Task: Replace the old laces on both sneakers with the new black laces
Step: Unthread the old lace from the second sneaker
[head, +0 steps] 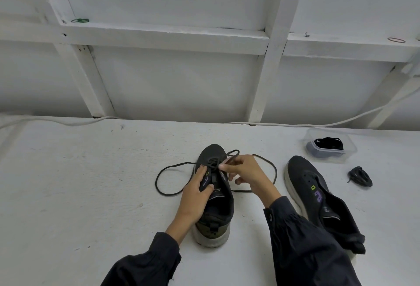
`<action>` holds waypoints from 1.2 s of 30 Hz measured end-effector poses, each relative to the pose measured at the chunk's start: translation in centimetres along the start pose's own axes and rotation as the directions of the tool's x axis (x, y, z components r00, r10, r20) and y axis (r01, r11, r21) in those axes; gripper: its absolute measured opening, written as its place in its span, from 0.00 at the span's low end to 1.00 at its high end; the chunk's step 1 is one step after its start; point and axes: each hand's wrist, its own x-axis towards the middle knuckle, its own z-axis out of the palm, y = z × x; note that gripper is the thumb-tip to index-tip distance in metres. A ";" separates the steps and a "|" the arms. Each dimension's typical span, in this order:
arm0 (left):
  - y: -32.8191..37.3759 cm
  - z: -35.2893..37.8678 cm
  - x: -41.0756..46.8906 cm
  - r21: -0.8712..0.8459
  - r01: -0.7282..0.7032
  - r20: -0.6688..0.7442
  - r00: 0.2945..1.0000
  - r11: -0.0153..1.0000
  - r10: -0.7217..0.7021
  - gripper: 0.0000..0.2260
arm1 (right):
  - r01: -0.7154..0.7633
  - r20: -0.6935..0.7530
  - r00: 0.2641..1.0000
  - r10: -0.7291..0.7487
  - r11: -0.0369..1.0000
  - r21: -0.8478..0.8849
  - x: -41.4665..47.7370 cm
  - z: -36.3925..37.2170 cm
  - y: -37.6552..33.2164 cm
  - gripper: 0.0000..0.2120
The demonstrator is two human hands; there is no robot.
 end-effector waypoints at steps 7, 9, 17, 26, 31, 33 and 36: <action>0.0 0.0 -0.2 -0.011 0.001 0.006 1.000 1.000 -0.001 0.26 | 0.101 -0.302 0.953 -0.011 0.954 0.283 1.0 -3.0 -1.3 0.07; 0.1 0.1 -0.2 -0.009 -0.001 0.006 1.000 1.000 0.001 0.26 | 0.001 -0.157 0.987 0.021 0.990 0.139 0.6 -3.0 -1.0 0.11; 0.2 0.0 -0.2 -0.017 -0.008 -0.001 1.000 1.000 0.008 0.26 | 0.050 -0.203 0.979 -0.018 0.987 0.155 0.7 -0.9 -0.1 0.05; 0.3 0.1 -0.3 -0.003 -0.030 -0.009 1.000 1.000 0.030 0.24 | -0.030 -0.047 0.998 0.031 0.999 0.028 -0.2 -0.2 0.2 0.13; 0.2 0.0 -0.4 -0.008 -0.015 -0.004 1.000 1.000 0.015 0.25 | 0.105 -0.282 0.957 -0.065 0.986 0.130 0.8 -0.6 0.2 0.09; 0.2 0.0 -0.4 -0.025 -0.006 -0.001 1.000 1.000 0.006 0.26 | 0.179 -0.461 0.887 -0.019 0.935 0.307 1.2 -1.6 0.1 0.09; 0.2 0.0 -0.4 -0.034 -0.001 -0.005 1.000 0.999 0.000 0.26 | 0.128 -0.433 0.901 0.025 0.939 0.319 0.8 -1.4 0.2 0.09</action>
